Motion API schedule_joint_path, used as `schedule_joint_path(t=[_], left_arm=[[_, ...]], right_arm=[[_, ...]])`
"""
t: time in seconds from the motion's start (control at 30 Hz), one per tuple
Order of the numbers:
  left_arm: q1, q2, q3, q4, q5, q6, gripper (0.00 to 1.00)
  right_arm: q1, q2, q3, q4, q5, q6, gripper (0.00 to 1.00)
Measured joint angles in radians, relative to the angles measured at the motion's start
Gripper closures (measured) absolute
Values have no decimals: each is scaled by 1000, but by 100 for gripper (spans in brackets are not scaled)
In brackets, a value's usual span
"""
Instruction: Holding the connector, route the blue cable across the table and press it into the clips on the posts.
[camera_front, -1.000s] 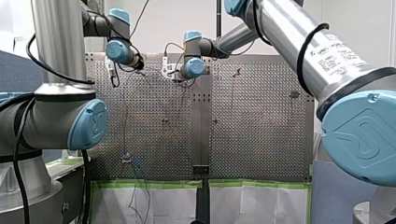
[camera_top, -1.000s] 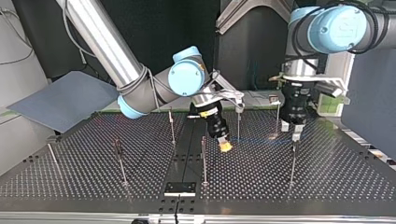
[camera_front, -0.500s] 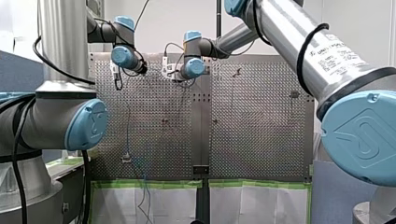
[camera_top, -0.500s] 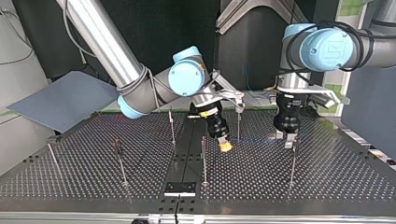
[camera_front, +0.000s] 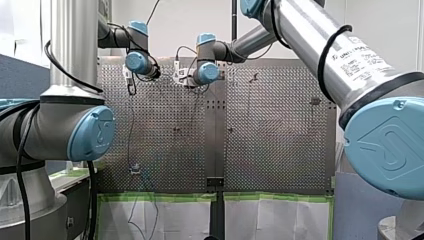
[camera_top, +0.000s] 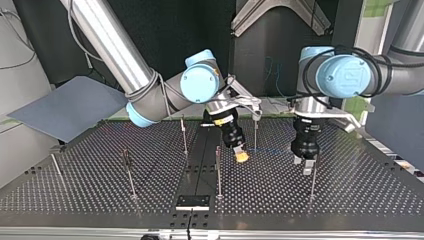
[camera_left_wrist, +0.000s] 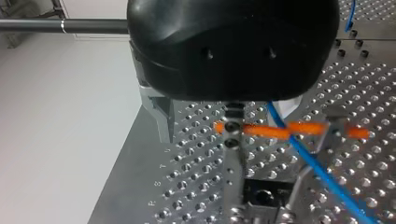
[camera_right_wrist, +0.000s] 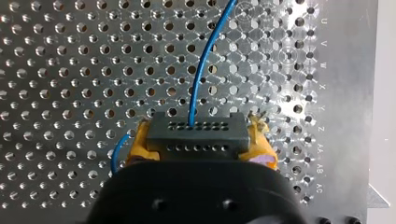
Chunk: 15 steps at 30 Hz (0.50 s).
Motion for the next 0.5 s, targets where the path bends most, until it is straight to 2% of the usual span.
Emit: schedule_joint_path(t=[0.03, 0.07, 0.1, 0.13, 0.17, 0.2, 0.27, 0.3, 0.33, 0.5], left_arm=[[0, -4, 1, 0, 0, 0, 5], [0, -7, 1, 0, -1, 0, 16], [0, -11, 1, -1, -1, -3, 16], [0, -13, 1, -1, -1, -5, 29], [0, -14, 1, -1, -1, -8, 56], [0, -15, 1, -2, -2, -11, 56], [0, -16, 1, -2, -5, -14, 85], [-1, -16, 1, -3, -8, -16, 85], [-1, -16, 1, -3, -10, -16, 100], [-1, -16, 1, -10, -17, -16, 100]], right_arm=[[0, 0, 0, 0, 0, 0, 100], [0, 0, 0, 0, -1, 1, 100], [0, 0, 0, 0, -1, 1, 100], [0, 0, 0, 0, -1, 2, 100], [0, 0, 0, 1, -1, 2, 100], [0, 0, 0, 1, -2, 3, 100], [0, 0, 0, 1, -2, 3, 100], [0, 0, 0, 1, -2, 3, 100], [0, 0, 0, 1, -2, 4, 100], [-1, 0, 0, 2, -3, 5, 100]])
